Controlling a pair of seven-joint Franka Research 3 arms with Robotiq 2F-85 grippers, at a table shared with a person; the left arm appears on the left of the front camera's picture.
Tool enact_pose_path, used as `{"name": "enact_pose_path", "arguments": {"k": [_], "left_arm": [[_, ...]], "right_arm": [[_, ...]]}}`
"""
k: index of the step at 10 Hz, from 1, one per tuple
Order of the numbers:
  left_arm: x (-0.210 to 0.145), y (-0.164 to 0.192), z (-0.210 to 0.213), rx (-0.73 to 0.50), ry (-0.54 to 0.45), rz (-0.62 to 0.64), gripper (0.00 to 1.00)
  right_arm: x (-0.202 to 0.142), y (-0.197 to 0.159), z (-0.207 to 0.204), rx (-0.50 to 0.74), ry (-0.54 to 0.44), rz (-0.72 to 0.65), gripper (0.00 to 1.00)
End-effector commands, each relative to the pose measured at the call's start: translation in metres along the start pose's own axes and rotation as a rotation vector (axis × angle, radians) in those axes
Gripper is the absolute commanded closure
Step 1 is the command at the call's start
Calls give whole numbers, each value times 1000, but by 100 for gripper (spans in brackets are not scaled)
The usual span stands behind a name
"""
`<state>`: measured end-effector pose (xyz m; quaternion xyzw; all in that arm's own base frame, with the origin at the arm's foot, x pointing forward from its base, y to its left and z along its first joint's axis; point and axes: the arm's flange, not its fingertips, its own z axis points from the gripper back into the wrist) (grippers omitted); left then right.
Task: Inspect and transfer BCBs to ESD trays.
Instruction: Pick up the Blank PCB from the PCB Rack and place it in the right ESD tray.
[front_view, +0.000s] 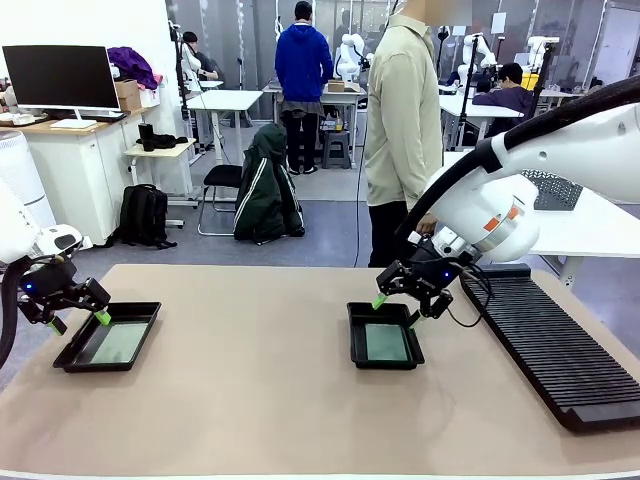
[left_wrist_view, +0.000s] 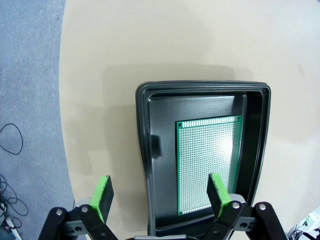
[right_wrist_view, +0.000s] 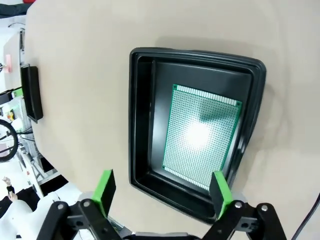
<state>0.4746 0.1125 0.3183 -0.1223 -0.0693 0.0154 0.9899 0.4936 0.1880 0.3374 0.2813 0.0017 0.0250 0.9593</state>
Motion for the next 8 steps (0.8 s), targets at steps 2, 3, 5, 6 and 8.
{"name": "enact_pose_path", "arguments": {"k": [2,3,5,6,8], "left_arm": [[-1,1,1,-1,-2,2,0],[-1,1,1,-1,-2,2,0],[-1,1,1,-1,-2,2,0],[-1,1,1,-1,-2,2,0],[-1,1,1,-1,-2,2,0]], "right_arm": [[-4,20,12,-125,-1,-39,0],[-5,23,14,-145,5,-44,0],[-8,27,19,-206,8,-59,0],[-9,29,21,-226,7,-69,0],[-10,32,24,-248,9,-75,0]]}}
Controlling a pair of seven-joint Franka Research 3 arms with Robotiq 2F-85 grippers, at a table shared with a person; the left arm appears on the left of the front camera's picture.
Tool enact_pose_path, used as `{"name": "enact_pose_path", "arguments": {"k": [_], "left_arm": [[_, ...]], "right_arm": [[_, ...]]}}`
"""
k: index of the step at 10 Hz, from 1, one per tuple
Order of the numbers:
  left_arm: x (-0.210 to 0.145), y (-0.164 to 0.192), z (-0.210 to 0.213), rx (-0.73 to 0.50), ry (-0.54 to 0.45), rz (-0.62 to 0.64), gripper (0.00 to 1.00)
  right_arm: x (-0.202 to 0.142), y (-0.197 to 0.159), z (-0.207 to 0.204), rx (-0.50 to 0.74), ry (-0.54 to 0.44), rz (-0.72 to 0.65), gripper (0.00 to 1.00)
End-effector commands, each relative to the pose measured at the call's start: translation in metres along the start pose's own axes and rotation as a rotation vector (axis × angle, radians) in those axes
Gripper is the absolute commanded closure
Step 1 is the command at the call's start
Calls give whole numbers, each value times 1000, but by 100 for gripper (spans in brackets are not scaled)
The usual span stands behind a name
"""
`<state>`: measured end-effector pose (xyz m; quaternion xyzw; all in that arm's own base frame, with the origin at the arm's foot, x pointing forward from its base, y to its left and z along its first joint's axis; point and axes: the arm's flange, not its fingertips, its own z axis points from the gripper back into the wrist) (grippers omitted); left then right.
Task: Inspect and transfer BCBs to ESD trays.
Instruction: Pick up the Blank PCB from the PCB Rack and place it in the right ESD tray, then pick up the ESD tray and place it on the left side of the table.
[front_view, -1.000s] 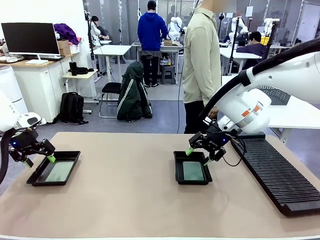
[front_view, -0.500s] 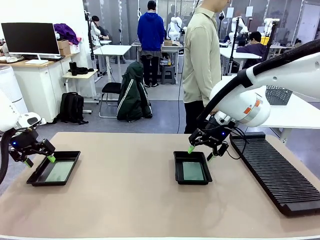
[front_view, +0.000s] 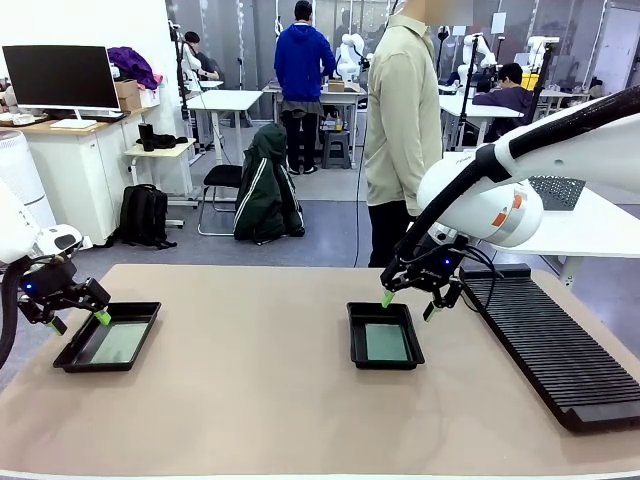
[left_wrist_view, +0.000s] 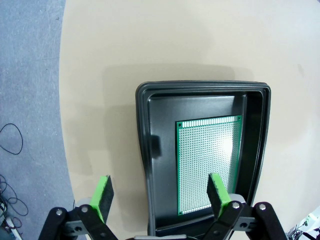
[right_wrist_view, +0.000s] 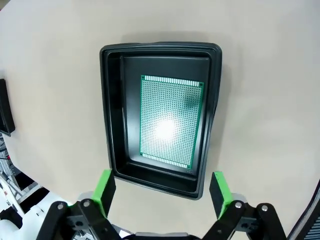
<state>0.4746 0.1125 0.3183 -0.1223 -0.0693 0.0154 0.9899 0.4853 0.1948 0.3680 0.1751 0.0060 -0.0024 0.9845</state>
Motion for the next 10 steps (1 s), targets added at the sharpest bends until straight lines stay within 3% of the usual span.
{"name": "enact_pose_path", "arguments": {"k": [1,10], "left_arm": [[-1,1,1,-1,-2,2,0],[-1,1,1,-1,-2,2,0]], "right_arm": [[-2,9,7,-52,11,-28,0],[-1,1,2,-12,2,-5,0]]}}
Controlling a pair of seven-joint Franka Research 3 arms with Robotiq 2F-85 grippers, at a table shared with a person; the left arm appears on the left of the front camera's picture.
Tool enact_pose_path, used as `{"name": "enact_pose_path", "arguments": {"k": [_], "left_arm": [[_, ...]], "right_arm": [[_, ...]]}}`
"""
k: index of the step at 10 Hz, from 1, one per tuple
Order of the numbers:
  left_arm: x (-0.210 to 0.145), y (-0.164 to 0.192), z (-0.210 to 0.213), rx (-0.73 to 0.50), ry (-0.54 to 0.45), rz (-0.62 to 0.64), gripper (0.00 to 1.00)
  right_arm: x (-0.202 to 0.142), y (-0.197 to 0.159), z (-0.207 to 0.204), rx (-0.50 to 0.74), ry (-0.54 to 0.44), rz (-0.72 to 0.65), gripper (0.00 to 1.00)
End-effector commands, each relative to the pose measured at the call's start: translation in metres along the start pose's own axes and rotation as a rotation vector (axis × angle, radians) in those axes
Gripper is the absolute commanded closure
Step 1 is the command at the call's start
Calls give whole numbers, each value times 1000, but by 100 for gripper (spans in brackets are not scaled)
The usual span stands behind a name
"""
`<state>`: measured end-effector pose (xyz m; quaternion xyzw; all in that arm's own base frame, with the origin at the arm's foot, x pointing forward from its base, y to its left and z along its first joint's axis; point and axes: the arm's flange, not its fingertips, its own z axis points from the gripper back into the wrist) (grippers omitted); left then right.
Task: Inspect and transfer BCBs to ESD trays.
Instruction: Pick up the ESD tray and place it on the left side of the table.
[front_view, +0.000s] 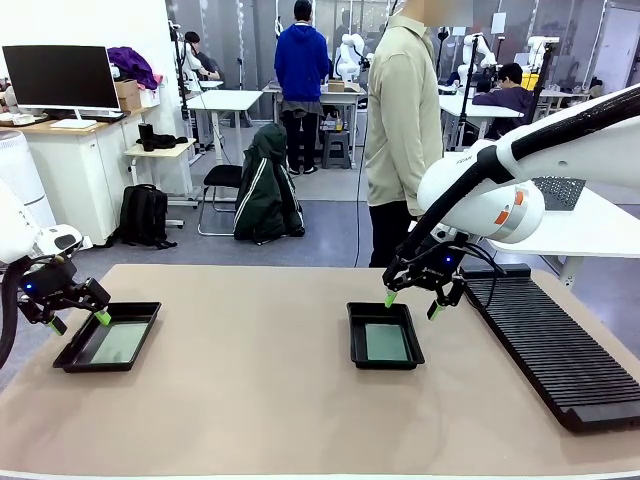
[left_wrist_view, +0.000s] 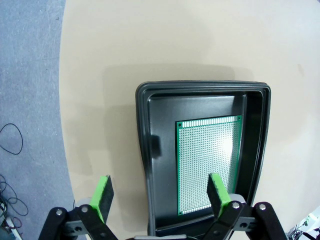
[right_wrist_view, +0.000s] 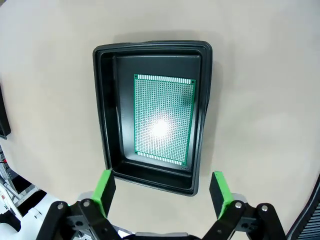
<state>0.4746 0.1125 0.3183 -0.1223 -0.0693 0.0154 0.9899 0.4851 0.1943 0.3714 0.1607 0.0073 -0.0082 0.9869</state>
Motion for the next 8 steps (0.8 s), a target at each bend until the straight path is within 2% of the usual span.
{"name": "enact_pose_path", "arguments": {"k": [1,8], "left_arm": [[-1,1,1,-1,-2,2,0],[-1,1,1,-1,-2,2,0]], "right_arm": [[-1,0,-2,17,1,7,0],[-1,0,-2,17,1,7,0]]}}
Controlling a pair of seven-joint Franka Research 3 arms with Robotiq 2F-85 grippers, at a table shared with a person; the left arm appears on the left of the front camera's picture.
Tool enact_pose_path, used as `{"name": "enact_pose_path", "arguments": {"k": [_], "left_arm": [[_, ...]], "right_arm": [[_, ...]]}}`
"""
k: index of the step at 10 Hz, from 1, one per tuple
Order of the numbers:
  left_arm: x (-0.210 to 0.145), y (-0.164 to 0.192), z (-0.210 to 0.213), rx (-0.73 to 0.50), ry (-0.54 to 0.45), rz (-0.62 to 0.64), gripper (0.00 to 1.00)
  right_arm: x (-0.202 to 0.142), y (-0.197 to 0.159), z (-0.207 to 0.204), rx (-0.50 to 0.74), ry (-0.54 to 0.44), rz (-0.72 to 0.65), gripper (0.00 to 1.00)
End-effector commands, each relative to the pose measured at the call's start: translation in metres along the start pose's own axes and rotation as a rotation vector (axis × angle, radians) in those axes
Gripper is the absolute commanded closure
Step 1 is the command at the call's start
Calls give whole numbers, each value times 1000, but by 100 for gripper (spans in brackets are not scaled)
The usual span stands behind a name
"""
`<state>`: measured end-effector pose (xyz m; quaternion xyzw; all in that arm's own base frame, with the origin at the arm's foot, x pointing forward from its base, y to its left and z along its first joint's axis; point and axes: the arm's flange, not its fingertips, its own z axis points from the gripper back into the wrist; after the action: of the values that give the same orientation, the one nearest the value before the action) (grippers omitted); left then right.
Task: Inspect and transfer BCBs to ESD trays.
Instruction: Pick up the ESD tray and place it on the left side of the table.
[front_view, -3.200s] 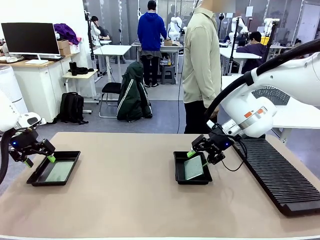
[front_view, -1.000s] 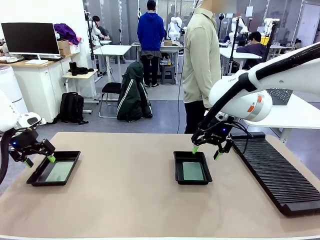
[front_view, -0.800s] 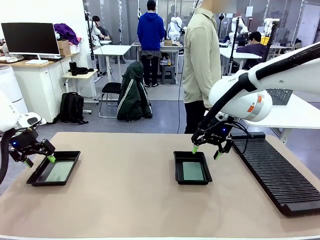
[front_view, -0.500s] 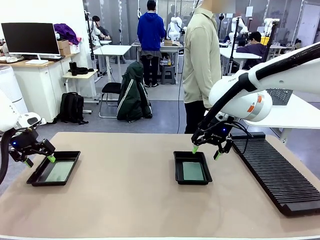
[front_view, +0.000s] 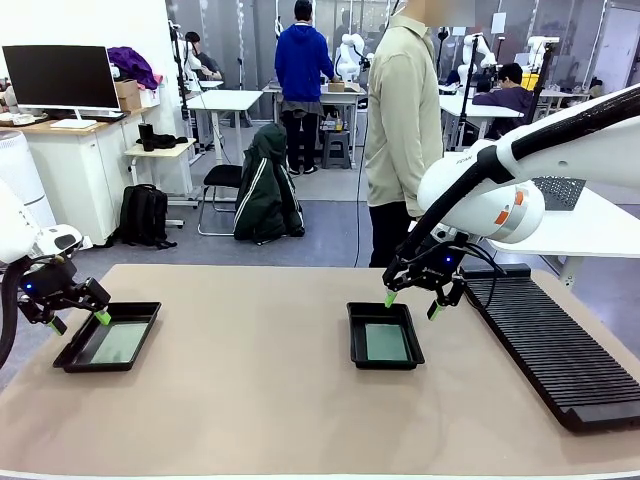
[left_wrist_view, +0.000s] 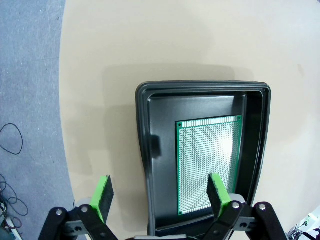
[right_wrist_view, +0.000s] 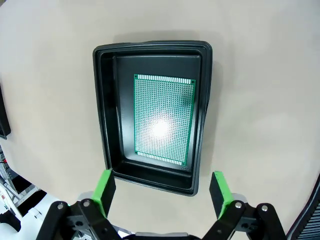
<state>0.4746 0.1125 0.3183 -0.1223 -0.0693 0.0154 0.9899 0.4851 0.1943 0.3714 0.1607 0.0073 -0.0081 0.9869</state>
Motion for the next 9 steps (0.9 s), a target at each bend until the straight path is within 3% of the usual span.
{"name": "enact_pose_path", "arguments": {"k": [1,4,9], "left_arm": [[-1,1,1,-1,-2,2,0],[-7,-10,12,1,20,17,0],[-32,-88,70,58,41,76,0]], "right_arm": [[-1,0,-2,17,1,7,0],[0,0,0,0,0,0,0],[-31,-54,52,184,-56,7,0]]}}
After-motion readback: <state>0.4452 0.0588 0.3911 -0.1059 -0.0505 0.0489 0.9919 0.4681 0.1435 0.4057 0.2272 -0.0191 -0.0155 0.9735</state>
